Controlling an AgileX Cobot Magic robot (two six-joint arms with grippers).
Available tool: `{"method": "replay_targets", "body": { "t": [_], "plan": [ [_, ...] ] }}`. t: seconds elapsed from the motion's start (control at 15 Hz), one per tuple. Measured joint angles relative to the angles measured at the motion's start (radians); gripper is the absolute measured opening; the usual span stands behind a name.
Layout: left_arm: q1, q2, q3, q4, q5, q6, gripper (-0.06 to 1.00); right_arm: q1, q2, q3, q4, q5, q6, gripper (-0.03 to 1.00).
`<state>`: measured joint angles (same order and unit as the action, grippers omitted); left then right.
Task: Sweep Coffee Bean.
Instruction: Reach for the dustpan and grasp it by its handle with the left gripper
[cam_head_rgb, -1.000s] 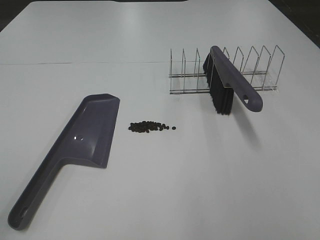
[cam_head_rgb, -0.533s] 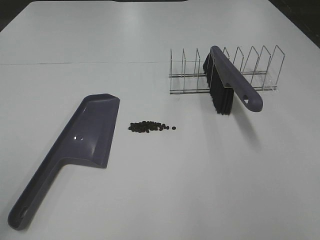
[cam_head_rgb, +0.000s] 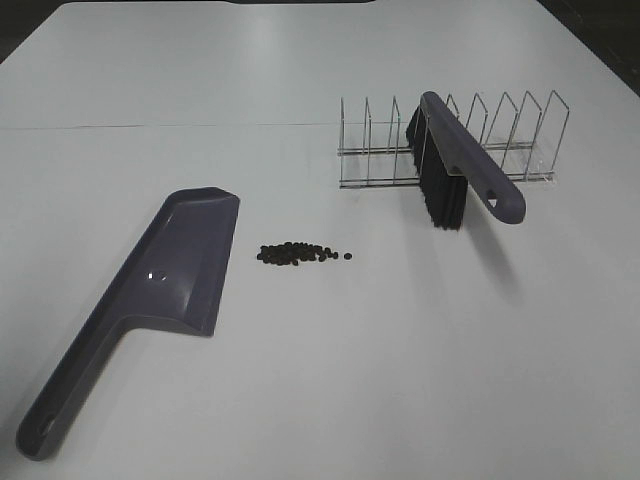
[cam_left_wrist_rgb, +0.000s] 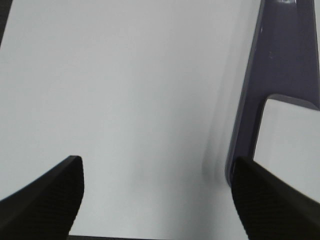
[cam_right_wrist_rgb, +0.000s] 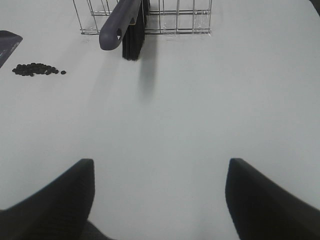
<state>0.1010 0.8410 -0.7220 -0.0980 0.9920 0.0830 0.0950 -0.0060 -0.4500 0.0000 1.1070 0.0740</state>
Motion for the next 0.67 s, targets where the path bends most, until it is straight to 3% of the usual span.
{"method": "replay_targets", "body": {
  "t": [0.13, 0.33, 0.47, 0.67],
  "plan": [
    [0.0, 0.216, -0.071, -0.05, -0.026, 0.045, 0.74, 0.0, 0.0, 0.0, 0.0, 0.0, 0.0, 0.64],
    [-0.01, 0.369, -0.144, -0.075, -0.035, 0.054, 0.74, 0.0, 0.0, 0.0, 0.0, 0.0, 0.0, 0.64],
    [-0.077, 0.457, -0.196, -0.077, -0.035, 0.05, 0.74, 0.0, 0.0, 0.0, 0.0, 0.0, 0.0, 0.64],
    [-0.229, 0.563, -0.243, -0.062, -0.046, -0.037, 0.74, 0.0, 0.0, 0.0, 0.0, 0.0, 0.0, 0.64]
  ]
}}
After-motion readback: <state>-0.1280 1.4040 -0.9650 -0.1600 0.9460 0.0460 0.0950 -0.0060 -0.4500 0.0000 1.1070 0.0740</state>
